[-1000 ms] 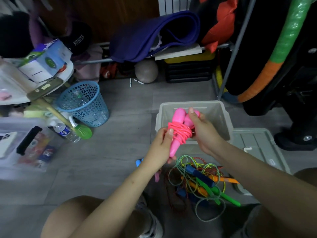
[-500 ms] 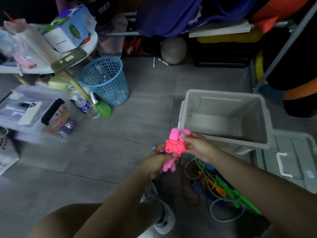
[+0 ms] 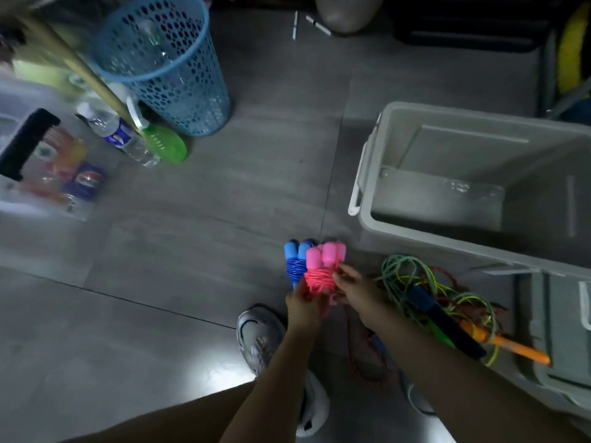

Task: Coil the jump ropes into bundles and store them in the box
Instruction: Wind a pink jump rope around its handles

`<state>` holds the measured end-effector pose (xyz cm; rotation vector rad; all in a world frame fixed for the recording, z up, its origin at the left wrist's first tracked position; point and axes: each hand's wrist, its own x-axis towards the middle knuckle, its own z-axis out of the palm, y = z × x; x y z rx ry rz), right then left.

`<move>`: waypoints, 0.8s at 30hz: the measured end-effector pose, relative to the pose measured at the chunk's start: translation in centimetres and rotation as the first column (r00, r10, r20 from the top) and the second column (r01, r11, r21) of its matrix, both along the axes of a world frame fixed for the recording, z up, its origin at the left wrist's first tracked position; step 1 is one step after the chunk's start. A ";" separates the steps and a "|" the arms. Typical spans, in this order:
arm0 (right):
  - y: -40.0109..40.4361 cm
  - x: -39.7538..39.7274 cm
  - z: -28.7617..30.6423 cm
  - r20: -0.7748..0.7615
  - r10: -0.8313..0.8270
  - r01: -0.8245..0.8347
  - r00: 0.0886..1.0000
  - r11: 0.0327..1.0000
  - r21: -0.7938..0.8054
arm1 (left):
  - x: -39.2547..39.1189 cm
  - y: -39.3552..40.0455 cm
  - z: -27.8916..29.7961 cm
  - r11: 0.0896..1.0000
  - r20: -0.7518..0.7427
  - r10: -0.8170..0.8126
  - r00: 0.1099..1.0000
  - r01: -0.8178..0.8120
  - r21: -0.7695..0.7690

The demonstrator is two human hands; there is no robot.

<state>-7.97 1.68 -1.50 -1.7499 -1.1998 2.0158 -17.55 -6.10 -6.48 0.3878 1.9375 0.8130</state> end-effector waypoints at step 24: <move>-0.2 4.4 -0.4 0.293 0.015 -0.096 0.956 0.960 0.263 | 4.3 2.8 5.0 0.977 -0.472 -0.209 0.856 0.206 -0.059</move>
